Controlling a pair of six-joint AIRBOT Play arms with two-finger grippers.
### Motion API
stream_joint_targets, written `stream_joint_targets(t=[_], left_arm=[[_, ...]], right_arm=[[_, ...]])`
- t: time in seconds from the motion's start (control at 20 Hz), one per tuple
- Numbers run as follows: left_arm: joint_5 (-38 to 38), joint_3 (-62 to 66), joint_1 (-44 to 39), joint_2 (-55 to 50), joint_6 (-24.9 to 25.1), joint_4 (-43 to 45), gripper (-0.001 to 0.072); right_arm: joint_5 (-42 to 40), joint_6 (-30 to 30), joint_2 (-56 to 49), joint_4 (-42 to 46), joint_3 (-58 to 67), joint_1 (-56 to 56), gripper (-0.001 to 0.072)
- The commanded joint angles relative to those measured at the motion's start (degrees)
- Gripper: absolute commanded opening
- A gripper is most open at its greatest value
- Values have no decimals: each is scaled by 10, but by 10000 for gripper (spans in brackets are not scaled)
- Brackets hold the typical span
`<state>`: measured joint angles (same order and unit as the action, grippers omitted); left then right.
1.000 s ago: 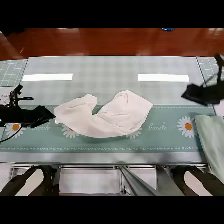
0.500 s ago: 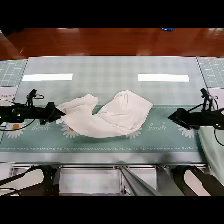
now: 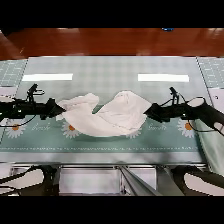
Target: Fold the shirts.
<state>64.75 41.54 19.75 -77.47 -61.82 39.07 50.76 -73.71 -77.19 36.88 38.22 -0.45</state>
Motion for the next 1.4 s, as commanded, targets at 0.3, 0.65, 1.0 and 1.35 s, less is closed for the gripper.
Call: stream_joint_targets(t=[0.3, 0.65, 1.0, 1.35], left_arm=[[22, 90, 0, 56, 11, -59, 22], [13, 403, 0, 181, -20, -157, 22], [56, 548, 0, 290, -140, 55, 21], [230, 412, -11, 402, -161, 115, 22]], right_arm=[[84, 18, -68, 13, 253, 66, 27], [132, -111, 120, 277, 630, 66, 27], [264, -183, 318, 502, 695, 66, 27], [377, -236, 435, 498, 548, 66, 27]])
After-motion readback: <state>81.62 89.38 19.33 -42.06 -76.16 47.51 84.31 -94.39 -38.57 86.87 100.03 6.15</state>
